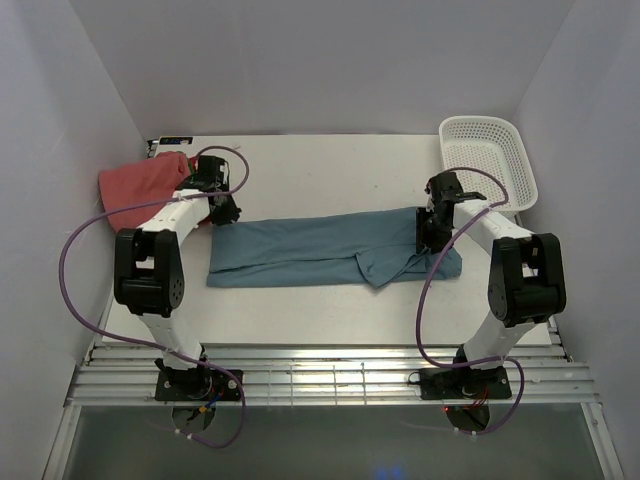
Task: Fold and stack the t-shirts
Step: Fold the tshirt
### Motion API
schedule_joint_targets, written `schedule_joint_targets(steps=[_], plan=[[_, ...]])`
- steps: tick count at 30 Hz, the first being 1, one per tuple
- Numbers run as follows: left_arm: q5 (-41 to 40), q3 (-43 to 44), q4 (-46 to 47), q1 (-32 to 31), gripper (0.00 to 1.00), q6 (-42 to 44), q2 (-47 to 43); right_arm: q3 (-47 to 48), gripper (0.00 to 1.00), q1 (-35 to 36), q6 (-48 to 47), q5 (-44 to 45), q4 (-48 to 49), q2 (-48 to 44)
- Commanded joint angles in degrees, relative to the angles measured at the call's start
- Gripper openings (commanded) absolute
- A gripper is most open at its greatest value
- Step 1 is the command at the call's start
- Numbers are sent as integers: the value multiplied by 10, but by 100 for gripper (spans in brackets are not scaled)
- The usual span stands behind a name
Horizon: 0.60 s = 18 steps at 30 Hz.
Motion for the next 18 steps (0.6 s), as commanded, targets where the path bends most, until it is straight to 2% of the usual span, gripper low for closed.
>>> schedule_joint_targets(steps=[1, 3, 5, 6, 7, 9, 18], plan=[[2, -26, 8, 0, 27, 3, -49, -16, 47, 3, 5, 6, 22, -15], [-2, -37, 9, 0, 27, 3, -56, -21, 46, 3, 5, 4, 28, -8], [-4, -41, 8, 0, 27, 5, -65, -19, 39, 3, 8, -3, 26, -4], [-10, -43, 8, 0, 27, 6, -68, -21, 32, 3, 10, -5, 28, -7], [-11, -46, 8, 1, 27, 8, -71, -23, 19, 3, 10, -5, 28, -10], [-19, -52, 8, 0, 27, 10, -78, -32, 12, 3, 12, -4, 32, -23], [-17, -72, 7, 0, 27, 10, -96, -61, 10, 3, 7, 5, -4, -92]])
